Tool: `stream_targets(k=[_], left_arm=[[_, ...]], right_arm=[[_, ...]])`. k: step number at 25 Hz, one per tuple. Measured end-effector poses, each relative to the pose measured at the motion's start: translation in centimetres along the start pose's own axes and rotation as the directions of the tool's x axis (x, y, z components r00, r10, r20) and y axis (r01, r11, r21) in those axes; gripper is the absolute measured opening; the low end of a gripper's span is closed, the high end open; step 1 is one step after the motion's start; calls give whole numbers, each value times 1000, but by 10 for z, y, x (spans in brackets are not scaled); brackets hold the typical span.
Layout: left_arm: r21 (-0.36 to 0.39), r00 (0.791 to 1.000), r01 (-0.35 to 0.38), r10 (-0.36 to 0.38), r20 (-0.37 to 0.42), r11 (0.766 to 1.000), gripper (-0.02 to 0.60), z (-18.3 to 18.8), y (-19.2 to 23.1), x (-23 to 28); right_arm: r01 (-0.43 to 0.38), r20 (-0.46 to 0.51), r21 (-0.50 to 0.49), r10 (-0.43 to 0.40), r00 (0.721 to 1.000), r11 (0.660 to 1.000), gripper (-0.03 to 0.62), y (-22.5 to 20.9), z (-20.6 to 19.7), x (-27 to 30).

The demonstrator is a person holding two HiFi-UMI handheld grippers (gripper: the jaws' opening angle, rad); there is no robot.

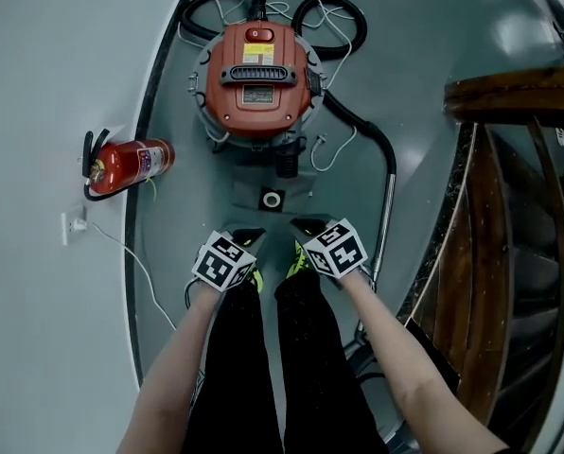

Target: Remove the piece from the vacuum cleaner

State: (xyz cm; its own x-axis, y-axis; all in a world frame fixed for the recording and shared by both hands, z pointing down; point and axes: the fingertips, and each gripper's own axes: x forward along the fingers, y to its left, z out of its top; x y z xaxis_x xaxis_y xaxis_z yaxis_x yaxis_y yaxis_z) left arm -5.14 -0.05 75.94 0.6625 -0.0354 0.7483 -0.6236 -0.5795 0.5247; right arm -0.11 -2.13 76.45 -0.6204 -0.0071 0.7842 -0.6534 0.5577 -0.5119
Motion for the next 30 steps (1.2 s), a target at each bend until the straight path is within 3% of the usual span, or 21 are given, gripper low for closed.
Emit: stream_targets(k=[16, 23, 30], left_arm=[[-41, 999, 34, -32, 29, 999, 9, 27, -62, -80], [39, 998, 65, -65, -9, 997, 9, 36, -89, -127], [-4, 998, 37, -37, 57, 999, 9, 66, -94, -163]], right_arm=[[-34, 1, 94, 34, 999, 995, 26, 63, 20, -95], [-48, -16, 147, 51, 999, 988, 26, 98, 21, -129], [-59, -26, 151, 63, 998, 987, 26, 125, 26, -155]])
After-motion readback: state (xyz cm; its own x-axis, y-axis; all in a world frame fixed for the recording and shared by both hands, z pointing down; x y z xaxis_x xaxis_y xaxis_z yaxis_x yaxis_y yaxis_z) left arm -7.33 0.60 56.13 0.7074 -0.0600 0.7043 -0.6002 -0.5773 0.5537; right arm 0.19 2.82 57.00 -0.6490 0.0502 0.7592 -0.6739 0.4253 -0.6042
